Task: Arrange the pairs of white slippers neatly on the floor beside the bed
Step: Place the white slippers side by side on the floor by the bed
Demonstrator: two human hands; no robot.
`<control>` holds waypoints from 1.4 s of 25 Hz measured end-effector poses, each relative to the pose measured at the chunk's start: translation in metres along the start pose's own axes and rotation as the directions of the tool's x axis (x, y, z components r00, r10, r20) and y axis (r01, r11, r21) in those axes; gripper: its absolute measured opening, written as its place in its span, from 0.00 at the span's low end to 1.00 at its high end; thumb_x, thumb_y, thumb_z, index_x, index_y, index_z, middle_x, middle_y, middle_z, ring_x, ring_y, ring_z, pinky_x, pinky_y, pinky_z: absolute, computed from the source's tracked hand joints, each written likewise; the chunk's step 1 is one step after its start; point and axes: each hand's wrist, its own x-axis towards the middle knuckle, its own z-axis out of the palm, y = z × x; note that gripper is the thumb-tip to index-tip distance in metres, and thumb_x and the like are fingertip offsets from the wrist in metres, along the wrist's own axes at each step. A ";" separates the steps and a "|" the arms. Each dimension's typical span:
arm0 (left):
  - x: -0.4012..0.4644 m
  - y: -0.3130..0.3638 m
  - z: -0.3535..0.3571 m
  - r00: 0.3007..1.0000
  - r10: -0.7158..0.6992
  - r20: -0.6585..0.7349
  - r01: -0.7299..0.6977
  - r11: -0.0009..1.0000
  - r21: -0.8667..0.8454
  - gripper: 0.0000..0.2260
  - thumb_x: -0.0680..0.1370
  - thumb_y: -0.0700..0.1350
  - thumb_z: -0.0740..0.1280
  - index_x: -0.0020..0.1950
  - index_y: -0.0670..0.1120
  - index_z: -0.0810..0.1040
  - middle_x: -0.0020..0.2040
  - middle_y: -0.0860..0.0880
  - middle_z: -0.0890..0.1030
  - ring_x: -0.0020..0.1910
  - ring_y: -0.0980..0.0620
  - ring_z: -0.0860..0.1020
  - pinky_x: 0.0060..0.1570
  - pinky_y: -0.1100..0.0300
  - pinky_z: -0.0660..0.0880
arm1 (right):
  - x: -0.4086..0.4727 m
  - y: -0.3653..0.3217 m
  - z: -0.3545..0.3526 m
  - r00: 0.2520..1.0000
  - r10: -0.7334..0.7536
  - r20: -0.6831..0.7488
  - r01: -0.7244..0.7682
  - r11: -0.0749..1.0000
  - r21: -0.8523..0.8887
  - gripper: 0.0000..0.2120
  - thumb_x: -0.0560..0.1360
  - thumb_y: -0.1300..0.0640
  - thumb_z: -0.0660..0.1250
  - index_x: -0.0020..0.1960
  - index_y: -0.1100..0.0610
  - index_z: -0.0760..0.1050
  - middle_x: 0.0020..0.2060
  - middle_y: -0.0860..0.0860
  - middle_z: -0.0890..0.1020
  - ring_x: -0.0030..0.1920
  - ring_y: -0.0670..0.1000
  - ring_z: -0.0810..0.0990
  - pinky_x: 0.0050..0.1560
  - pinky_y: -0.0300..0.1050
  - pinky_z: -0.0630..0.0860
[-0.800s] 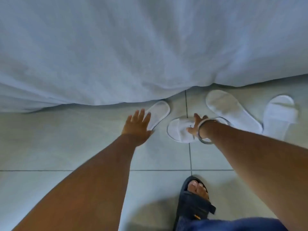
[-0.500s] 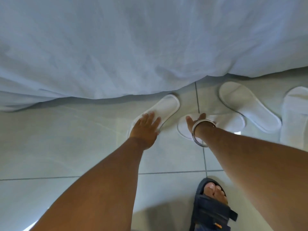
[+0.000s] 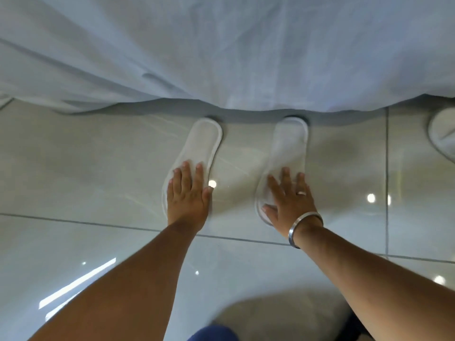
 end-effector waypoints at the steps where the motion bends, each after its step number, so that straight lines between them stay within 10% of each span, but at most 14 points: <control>1: -0.002 -0.006 0.001 1.000 -0.024 -0.002 0.024 1.000 -0.010 0.29 0.81 0.59 0.43 0.81 0.54 0.42 0.82 0.45 0.42 0.80 0.44 0.41 0.76 0.49 0.40 | 0.004 -0.015 -0.001 0.999 -0.035 0.003 0.035 0.999 -0.005 0.36 0.76 0.38 0.51 0.77 0.47 0.38 0.77 0.57 0.39 0.74 0.69 0.41 0.73 0.60 0.48; 12: -0.009 -0.032 -0.025 0.997 -0.022 -0.080 0.024 0.999 0.023 0.30 0.81 0.62 0.43 0.81 0.51 0.47 0.81 0.43 0.53 0.77 0.41 0.58 0.73 0.44 0.59 | 0.016 -0.060 -0.020 0.960 -0.262 -0.100 0.265 0.964 0.015 0.37 0.76 0.38 0.55 0.77 0.49 0.40 0.77 0.57 0.43 0.76 0.61 0.42 0.74 0.57 0.47; 17: 0.011 -0.088 -0.024 0.967 0.240 0.086 -0.254 0.934 0.250 0.33 0.79 0.65 0.46 0.81 0.51 0.46 0.82 0.42 0.50 0.79 0.40 0.54 0.75 0.40 0.55 | 0.030 -0.056 -0.023 0.949 -0.316 -0.011 0.314 0.947 -0.065 0.40 0.75 0.35 0.54 0.77 0.51 0.39 0.77 0.55 0.41 0.77 0.58 0.41 0.75 0.54 0.43; 24: 0.012 -0.076 -0.010 0.986 0.165 0.025 -0.167 0.970 0.175 0.32 0.80 0.63 0.44 0.80 0.53 0.38 0.81 0.45 0.40 0.79 0.44 0.39 0.76 0.40 0.39 | 0.021 -0.088 0.001 0.968 -0.227 -0.104 0.221 0.973 -0.070 0.40 0.73 0.34 0.58 0.77 0.49 0.46 0.78 0.57 0.45 0.76 0.60 0.47 0.73 0.59 0.46; 35: -0.001 -0.098 -0.016 0.939 0.343 0.018 -0.340 0.919 0.201 0.40 0.77 0.70 0.49 0.81 0.49 0.45 0.82 0.45 0.45 0.80 0.44 0.43 0.77 0.39 0.45 | 0.013 -0.074 0.003 0.944 -0.314 -0.105 0.306 0.948 -0.088 0.46 0.70 0.30 0.57 0.77 0.52 0.42 0.78 0.56 0.42 0.76 0.58 0.41 0.74 0.60 0.39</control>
